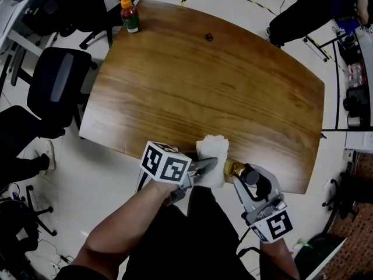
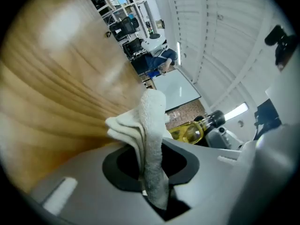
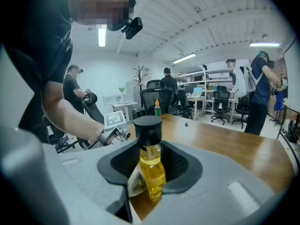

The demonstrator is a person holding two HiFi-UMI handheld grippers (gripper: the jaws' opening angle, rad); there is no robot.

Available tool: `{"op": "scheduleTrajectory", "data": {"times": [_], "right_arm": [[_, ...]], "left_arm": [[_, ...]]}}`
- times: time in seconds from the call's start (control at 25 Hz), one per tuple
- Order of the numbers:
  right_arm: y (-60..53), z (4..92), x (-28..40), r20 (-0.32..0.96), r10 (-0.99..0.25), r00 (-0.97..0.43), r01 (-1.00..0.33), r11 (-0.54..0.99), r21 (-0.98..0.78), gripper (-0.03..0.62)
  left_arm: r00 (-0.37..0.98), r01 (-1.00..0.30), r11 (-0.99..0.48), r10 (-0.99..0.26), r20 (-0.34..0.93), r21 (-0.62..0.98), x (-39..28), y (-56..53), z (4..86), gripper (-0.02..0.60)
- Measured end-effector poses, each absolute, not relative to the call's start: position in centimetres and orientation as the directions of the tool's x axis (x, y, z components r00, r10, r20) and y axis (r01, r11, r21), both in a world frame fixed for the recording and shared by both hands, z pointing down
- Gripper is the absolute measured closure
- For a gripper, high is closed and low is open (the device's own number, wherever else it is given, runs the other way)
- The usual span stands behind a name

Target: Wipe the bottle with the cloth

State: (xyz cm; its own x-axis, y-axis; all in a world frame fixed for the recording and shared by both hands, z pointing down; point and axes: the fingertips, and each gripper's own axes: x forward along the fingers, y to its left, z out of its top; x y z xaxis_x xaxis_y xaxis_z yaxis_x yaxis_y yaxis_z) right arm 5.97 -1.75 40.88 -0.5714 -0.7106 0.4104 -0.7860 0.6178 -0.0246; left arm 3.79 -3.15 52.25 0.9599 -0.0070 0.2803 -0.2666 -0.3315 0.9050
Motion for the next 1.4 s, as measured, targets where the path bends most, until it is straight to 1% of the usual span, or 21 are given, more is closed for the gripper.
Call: {"op": "scheduleTrajectory", "data": {"times": [0.08,0.16,0.4,0.52,0.64,0.72,0.8,0.88,0.92,1.0,1.08,1.2,1.28,1.4], "right_arm": [[-1.8,40.9,5.9,0.411,-0.71,-0.571,-0.786,0.618,-0.024,0.468],[-1.7,40.9,6.0,0.415,-0.709,-0.571,-0.785,0.619,-0.024,0.47],[-1.5,41.1,6.2,0.417,-0.714,-0.563,-0.791,0.611,-0.022,0.47],[-1.5,41.1,6.3,0.411,-0.717,-0.563,-0.794,0.607,-0.03,0.468],[-1.6,41.1,6.4,0.406,-0.714,-0.57,-0.792,0.609,-0.042,0.468],[-1.6,41.1,6.4,0.406,-0.712,-0.572,-0.791,0.611,-0.042,0.468],[-1.6,41.1,6.5,0.404,-0.714,-0.571,-0.792,0.609,-0.043,0.468],[-1.6,41.1,6.5,0.399,-0.718,-0.57,-0.795,0.605,-0.046,0.468],[-1.6,41.0,6.5,0.398,-0.719,-0.569,-0.796,0.603,-0.047,0.468],[-1.5,40.9,6.5,0.397,-0.719,-0.57,-0.796,0.603,-0.05,0.468],[-1.4,40.9,6.5,0.397,-0.718,-0.572,-0.795,0.605,-0.053,0.468],[-1.4,41.0,6.4,0.399,-0.714,-0.575,-0.792,0.608,-0.053,0.468],[-1.4,41.0,6.3,0.4,-0.712,-0.577,-0.79,0.61,-0.054,0.468],[-1.6,41.0,6.3,0.4,-0.71,-0.579,-0.789,0.612,-0.056,0.468]], "left_arm": [[0.916,-0.369,-0.38,0.003,0.4,0.848,3.7,-3.0,53.7,0.482],[0.882,-0.426,-0.4,0.018,0.471,0.812,3.7,-2.6,54.7,0.483],[0.831,-0.492,-0.41,0.041,0.554,0.768,4.1,-2.1,55.9,0.483],[0.843,-0.488,-0.395,0.018,0.538,0.778,3.8,-2.2,55.6,0.482],[0.893,-0.422,-0.379,-0.017,0.45,0.824,2.6,-1.8,53.6,0.482],[0.927,-0.334,-0.405,0.022,0.375,0.851,2.0,-0.1,51.7,0.482],[0.945,-0.225,-0.502,0.098,0.313,0.835,1.7,2.3,49.5,0.482],[0.946,-0.099,-0.636,0.18,0.271,0.766,1.9,4.9,47.3,0.482],[0.94,-0.047,-0.696,0.213,0.268,0.716,2.2,6.1,46.5,0.482],[0.924,0.016,-0.791,0.246,0.293,0.612,3.4,7.7,46.2,0.482],[0.911,0.038,-0.845,0.248,0.328,0.533,4.9,8.1,46.8,0.482],[0.909,0.03,-0.866,0.231,0.347,0.499,7.0,7.3,47.3,0.482],[0.919,0.011,-0.848,0.217,0.328,0.529,7.6,6.3,47.1,0.482],[0.93,-0.009,-0.768,0.229,0.288,0.641,7.6,5.4,46.7,0.483]]}}
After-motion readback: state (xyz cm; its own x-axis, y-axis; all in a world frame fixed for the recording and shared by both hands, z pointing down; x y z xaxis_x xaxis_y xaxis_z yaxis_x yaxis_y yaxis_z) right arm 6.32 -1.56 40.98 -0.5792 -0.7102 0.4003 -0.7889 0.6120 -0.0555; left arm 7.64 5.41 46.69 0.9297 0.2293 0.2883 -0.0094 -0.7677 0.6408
